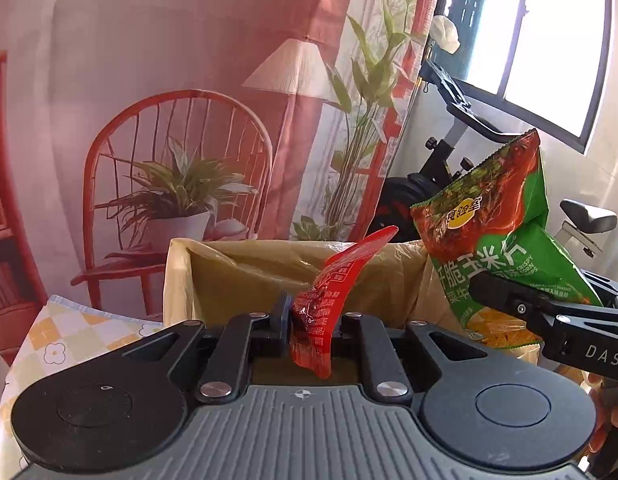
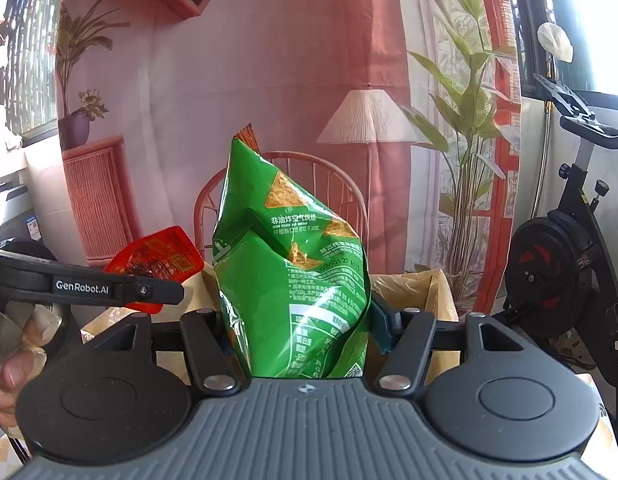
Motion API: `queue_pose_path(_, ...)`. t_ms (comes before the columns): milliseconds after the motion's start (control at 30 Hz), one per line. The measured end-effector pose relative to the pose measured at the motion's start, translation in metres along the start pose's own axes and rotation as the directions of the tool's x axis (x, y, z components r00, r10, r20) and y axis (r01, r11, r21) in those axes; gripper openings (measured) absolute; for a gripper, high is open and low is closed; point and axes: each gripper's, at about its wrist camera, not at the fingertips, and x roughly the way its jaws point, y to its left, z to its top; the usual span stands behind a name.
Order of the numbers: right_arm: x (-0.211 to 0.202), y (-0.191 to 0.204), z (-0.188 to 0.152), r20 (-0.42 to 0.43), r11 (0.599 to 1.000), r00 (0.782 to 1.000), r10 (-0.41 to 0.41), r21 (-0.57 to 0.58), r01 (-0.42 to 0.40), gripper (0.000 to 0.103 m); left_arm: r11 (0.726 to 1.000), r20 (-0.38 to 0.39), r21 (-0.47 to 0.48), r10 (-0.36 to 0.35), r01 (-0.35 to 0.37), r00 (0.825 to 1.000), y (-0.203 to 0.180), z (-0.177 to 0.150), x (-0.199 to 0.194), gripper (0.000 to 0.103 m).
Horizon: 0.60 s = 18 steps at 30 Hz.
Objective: Organize snacks
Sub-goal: 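Carry both packets over the lined box and open both grippers to drop them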
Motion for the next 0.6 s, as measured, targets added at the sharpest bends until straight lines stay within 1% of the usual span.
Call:
queue_pose_path(67,-0.001,-0.004,0.008,0.017,1.000,1.000,-0.006,-0.003,0.006,0.063,1.000,-0.004,0.002,0.004,-0.004,1.000,0.001,0.000,0.003,0.016)
queue_pose_path(133,0.003,-0.006,0.011,0.005,1.000,1.000,-0.011,-0.010,0.011,0.063,1.000,-0.010,-0.003,0.009,-0.009,1.000,0.002,-0.001,0.007,0.016)
queue_pose_path(233,0.020,-0.010,0.008,-0.050,1.000,0.998,-0.022,-0.001,0.022,0.063,0.999,-0.031,0.004,0.033,-0.033,0.999,0.003,-0.001,0.016,0.016)
queue_pose_path(267,0.028,-0.013,0.005,-0.075,1.000,0.997,-0.022,0.013,0.023,0.064,0.999,-0.037,0.014,0.052,-0.051,0.998,0.003,-0.002,0.018,0.019)
queue_pose_path(300,0.033,-0.015,0.002,-0.098,1.000,0.995,-0.017,0.025,0.020,0.064,0.997,-0.040,0.027,0.074,-0.073,0.996,0.003,-0.002,0.019,0.023)
queue_pose_path(333,0.038,-0.018,-0.002,-0.126,0.999,0.992,-0.012,0.037,0.017,0.065,0.995,-0.036,0.041,0.095,-0.094,0.995,0.003,-0.004,0.018,0.035)
queue_pose_path(367,0.041,-0.019,-0.005,-0.138,0.999,0.990,-0.014,0.043,0.020,0.065,0.993,-0.028,0.047,0.112,-0.111,0.993,0.004,-0.005,0.017,0.053)
queue_pose_path(433,0.043,-0.021,-0.011,-0.153,0.998,0.988,-0.027,0.050,0.035,0.072,0.991,-0.010,0.044,0.126,-0.126,0.992,0.007,-0.006,0.013,0.068)
queue_pose_path(467,0.042,-0.023,-0.014,-0.150,0.998,0.988,-0.029,0.057,0.038,0.079,0.992,0.000,0.041,0.123,-0.123,0.992,0.008,-0.006,0.010,0.069)
queue_pose_path(500,0.039,-0.024,-0.015,-0.141,0.997,0.990,-0.024,0.063,0.033,0.084,0.992,0.004,0.040,0.116,-0.116,0.993,0.009,-0.006,0.007,0.069)
queue_pose_path(533,0.036,-0.024,-0.017,-0.132,0.998,0.991,-0.019,0.064,0.028,0.087,0.994,0.008,0.041,0.106,-0.106,0.994,0.010,-0.006,0.004,0.070)
queue_pose_path(600,0.028,-0.021,-0.018,-0.110,0.998,0.994,-0.022,0.055,0.029,0.092,0.994,0.019,0.039,0.097,-0.098,0.995,0.011,-0.007,-0.003,0.078)
